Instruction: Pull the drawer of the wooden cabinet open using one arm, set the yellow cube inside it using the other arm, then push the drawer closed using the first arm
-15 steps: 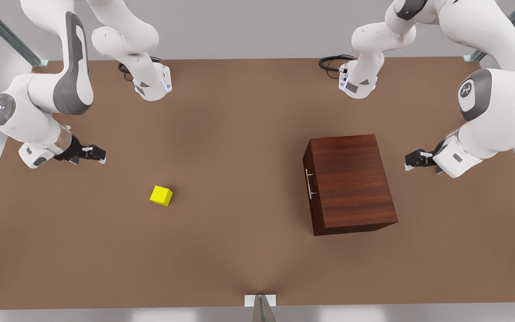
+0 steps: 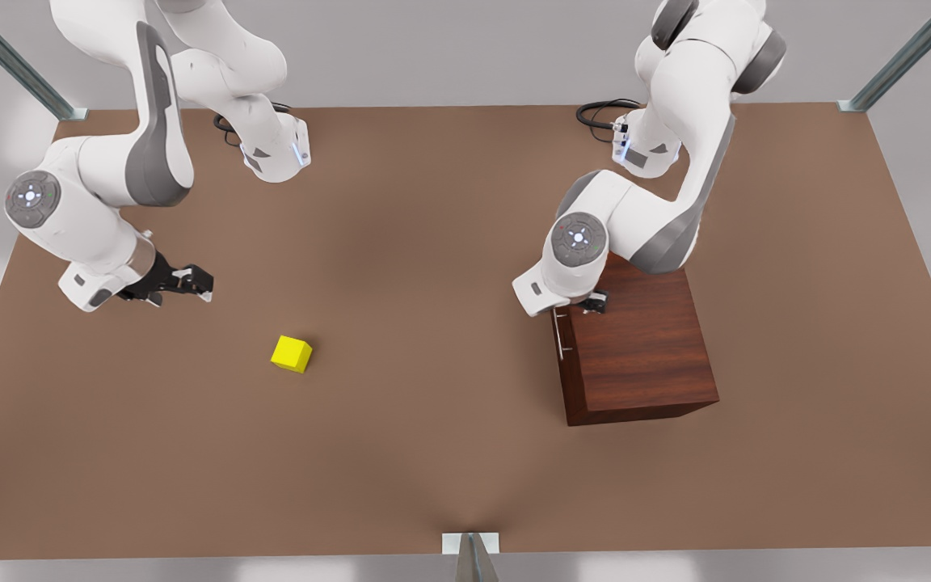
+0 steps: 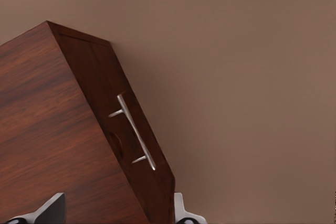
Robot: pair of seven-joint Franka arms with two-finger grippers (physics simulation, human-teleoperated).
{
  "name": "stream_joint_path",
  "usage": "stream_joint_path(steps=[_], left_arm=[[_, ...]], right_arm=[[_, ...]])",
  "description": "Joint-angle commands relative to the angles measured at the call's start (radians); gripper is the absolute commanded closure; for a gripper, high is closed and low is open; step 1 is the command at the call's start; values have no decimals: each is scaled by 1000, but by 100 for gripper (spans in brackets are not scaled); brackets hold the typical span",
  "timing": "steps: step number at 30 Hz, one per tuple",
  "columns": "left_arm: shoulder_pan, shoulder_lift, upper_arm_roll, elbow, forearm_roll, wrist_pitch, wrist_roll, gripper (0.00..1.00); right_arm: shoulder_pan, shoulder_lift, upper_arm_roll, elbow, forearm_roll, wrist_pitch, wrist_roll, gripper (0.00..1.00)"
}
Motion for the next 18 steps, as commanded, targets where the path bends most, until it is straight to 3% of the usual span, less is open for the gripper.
stream_joint_path(steps=[1,8,14,18], left_arm=[[-27,26,1,-4,7,208,-747,0],[-84,110,3,-57,258,211,-805,0],[-80,95,9,-178,332,233,-765,0],[-86,99,9,-179,334,231,-776,0]], right_arm=[[-89,3,-8,3,1,-21,-9,0],[-89,12,-9,3,2,-28,-9,0],[-89,18,-9,3,2,-28,-9,0],[-88,18,-9,3,1,-28,-9,0]])
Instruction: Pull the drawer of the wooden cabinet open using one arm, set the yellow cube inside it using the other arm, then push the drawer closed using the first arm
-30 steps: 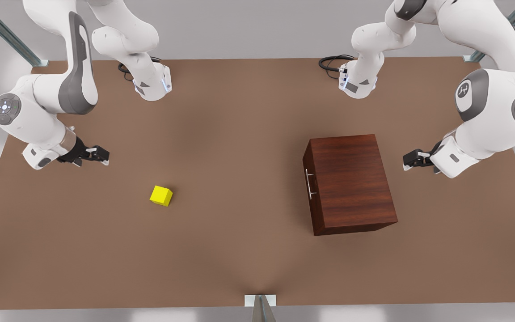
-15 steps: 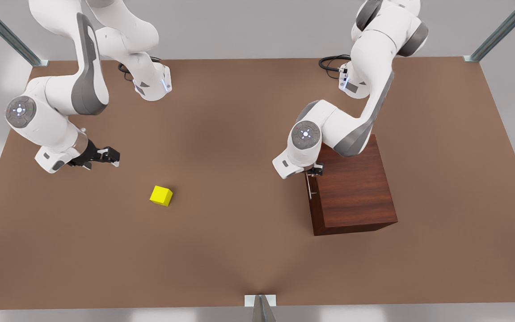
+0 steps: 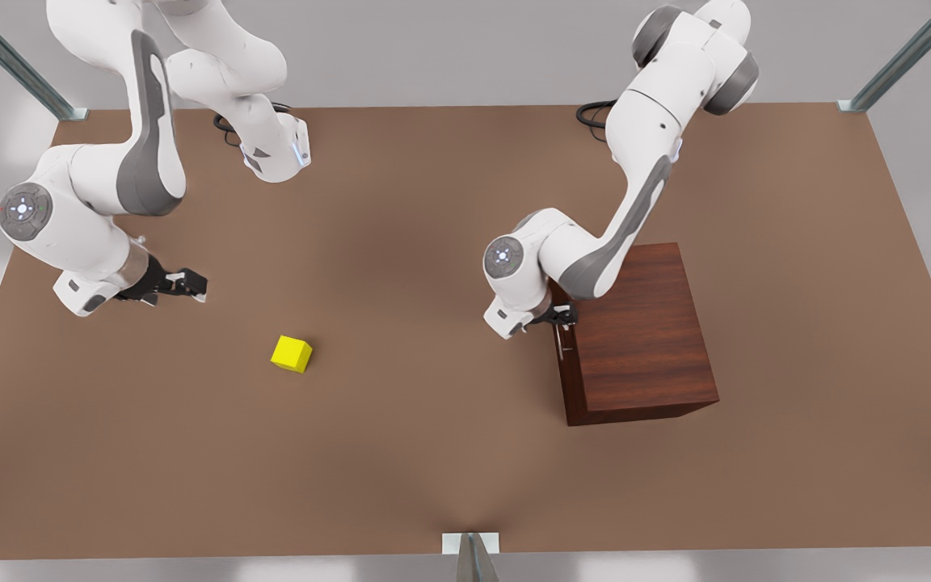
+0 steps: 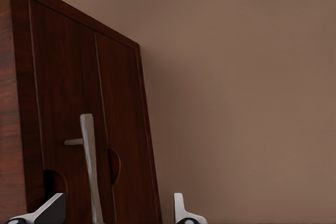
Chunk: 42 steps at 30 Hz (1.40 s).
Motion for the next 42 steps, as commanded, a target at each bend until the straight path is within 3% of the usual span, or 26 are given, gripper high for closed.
stream_joint_path(steps=[1,42], left_arm=[[-3,0,-1,-2,21,13,-286,0],[-76,109,-4,109,55,81,-303,0]], right_arm=[[-53,-1,-3,0,0,-2,-4,0],[-53,1,-3,0,2,-10,-6,0]])
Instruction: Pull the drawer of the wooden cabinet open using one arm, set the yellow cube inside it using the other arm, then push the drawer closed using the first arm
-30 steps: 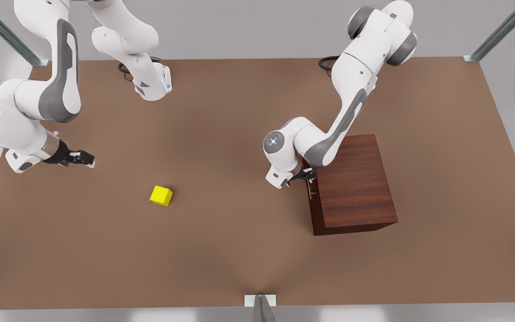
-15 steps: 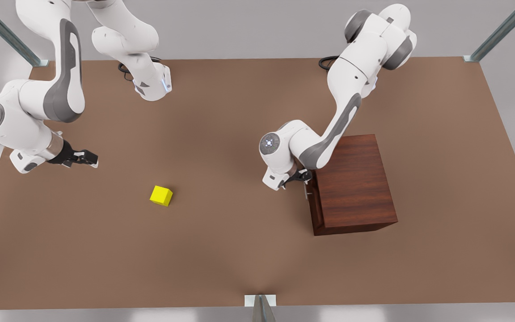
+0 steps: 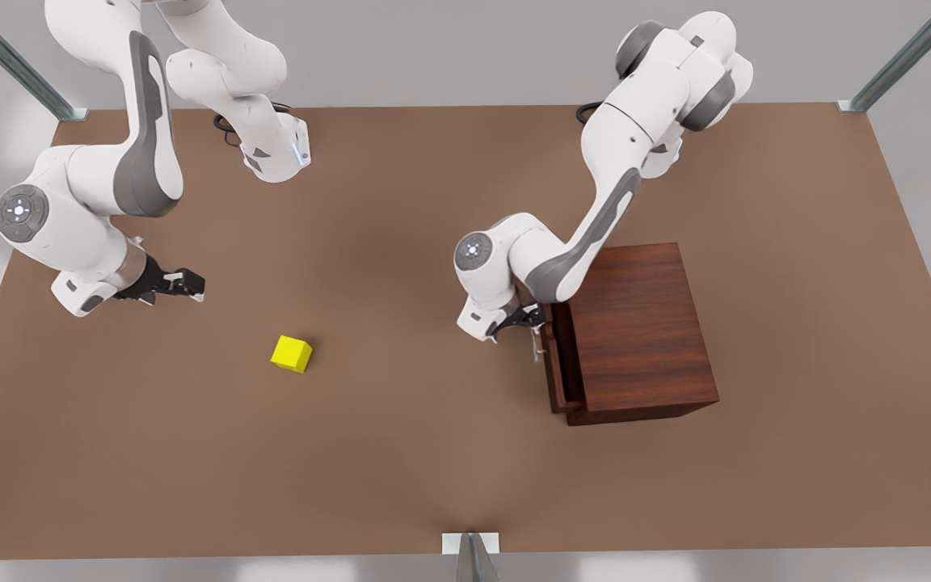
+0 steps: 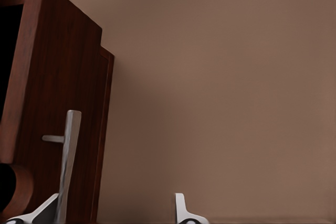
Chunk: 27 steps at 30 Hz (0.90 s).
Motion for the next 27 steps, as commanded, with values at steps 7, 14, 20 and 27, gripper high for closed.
stream_joint_path(steps=[7,14,20,27], left_arm=[[-22,18,1,31,30,-13,-29,0],[-32,24,1,54,32,-13,-31,0],[-49,35,3,70,32,-13,-34,0],[-68,45,4,88,32,-13,-35,0]], right_arm=[[-54,-1,-4,0,0,-7,0,0],[-54,-1,-10,2,0,-8,-2,0],[-54,-1,-10,2,0,-8,-2,0],[-54,-1,-10,2,0,-8,-2,0]])
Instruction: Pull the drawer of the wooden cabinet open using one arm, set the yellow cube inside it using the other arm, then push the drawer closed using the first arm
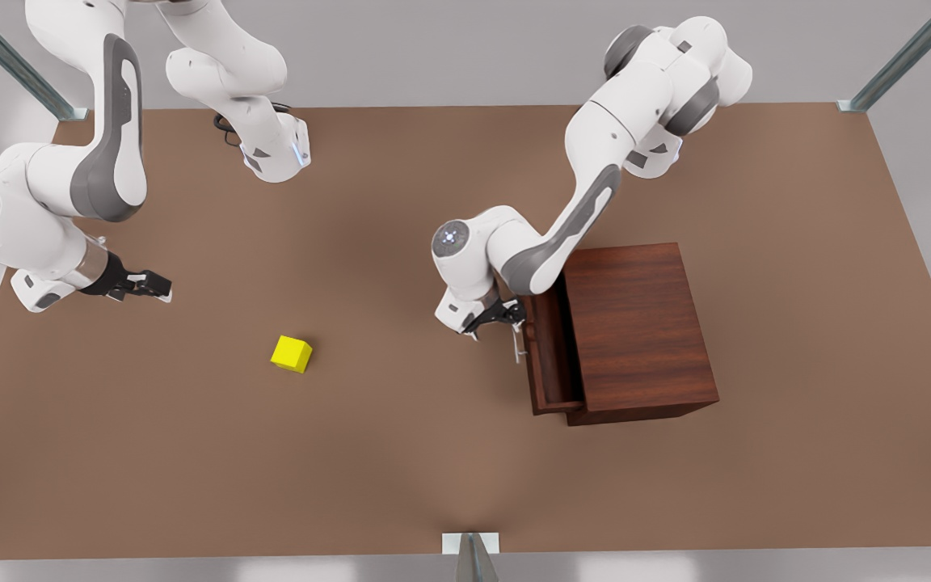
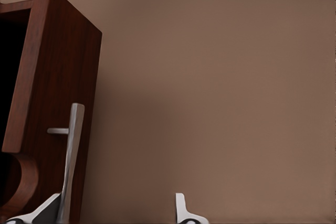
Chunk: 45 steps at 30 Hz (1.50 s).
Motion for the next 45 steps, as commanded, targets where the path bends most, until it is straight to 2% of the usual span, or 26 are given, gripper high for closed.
stream_joint_path(steps=[1,7,15,21,24,27,30,33,34,35,36,38,43,45], left_arm=[[-6,1,0,6,0,-2,-10,0],[-21,11,0,20,2,-2,-21,0],[-43,16,0,28,14,4,-32,0],[-60,30,0,55,14,1,-52,0],[-60,-5,-42,103,8,-222,53,0],[-49,-131,-43,101,0,-436,274,0],[120,-291,-39,86,-206,-518,499,0],[460,-452,-39,59,-444,-628,810,0],[589,-542,-37,-70,-450,-547,953,0],[663,-662,-34,-260,-483,-380,982,0],[672,-702,-19,-342,-484,-301,1004,0],[672,-685,-19,-314,-486,-338,996,0],[695,-682,0,-325,-521,-328,1002,0],[695,-657,0,-271,-524,-339,1002,0]], right_arm=[[43,-1,-2,0,1,-1,-2,0],[46,7,-1,14,1,-1,-3,0],[112,36,41,183,-53,-148,-23,0],[102,42,31,185,-54,-101,-692,0],[61,62,25,185,-123,-36,-926,0],[59,81,25,181,-123,37,-1083,0],[69,113,36,177,-117,134,-1201,0],[136,173,42,172,-18,217,-1281,0],[153,194,42,171,-10,241,-1279,0],[162,212,47,172,7,257,-1281,0],[194,223,48,172,7,270,-1290,0],[199,246,76,171,9,275,-1330,0],[217,229,81,36,10,375,-1368,0],[222,231,81,11,10,381,-1359,0]])
